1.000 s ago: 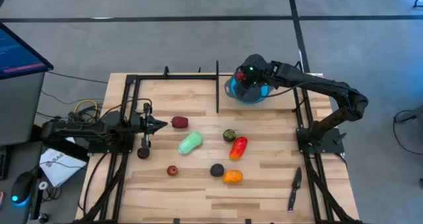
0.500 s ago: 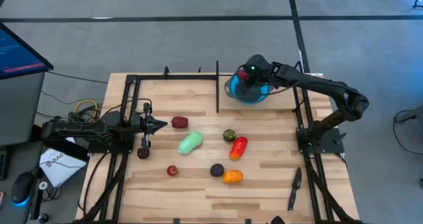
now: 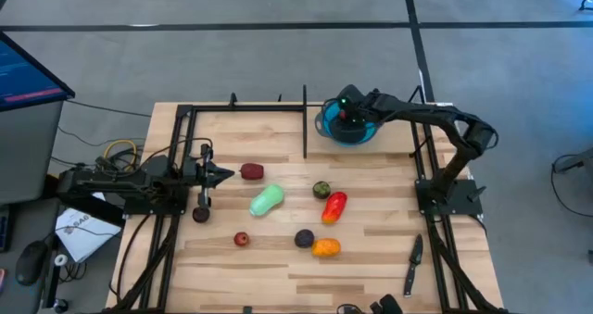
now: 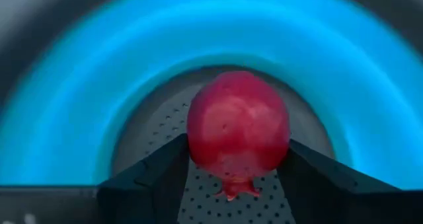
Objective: Pick & Place Fruit
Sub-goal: Put the top red pomegranate into the blue strainer bowl on the shelf
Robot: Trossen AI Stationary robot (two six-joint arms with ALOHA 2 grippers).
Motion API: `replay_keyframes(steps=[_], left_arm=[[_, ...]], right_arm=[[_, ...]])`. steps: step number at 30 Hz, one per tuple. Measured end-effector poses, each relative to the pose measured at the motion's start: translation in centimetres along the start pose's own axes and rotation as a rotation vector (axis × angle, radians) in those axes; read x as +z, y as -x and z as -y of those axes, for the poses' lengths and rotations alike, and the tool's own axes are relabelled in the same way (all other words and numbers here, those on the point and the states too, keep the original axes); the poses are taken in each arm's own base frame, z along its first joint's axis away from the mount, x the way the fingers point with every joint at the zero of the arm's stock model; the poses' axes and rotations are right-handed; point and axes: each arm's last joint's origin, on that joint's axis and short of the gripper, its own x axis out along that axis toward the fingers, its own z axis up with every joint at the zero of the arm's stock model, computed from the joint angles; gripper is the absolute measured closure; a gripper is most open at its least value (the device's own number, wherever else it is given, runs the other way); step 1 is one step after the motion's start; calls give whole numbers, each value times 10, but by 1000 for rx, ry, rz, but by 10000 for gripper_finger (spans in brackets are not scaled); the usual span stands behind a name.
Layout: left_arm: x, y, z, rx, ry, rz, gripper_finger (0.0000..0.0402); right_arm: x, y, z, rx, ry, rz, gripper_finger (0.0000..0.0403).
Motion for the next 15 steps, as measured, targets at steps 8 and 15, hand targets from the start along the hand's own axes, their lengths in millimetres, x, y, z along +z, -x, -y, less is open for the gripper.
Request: replay_keyframes(steps=[8,15], left_arm=[[1,0,0,0,0,6,399],[1,0,0,0,1,7,399]], right_arm=[[1,-2,1,-5,-25,2,149],[6,19,8,8,-57,68,154]])
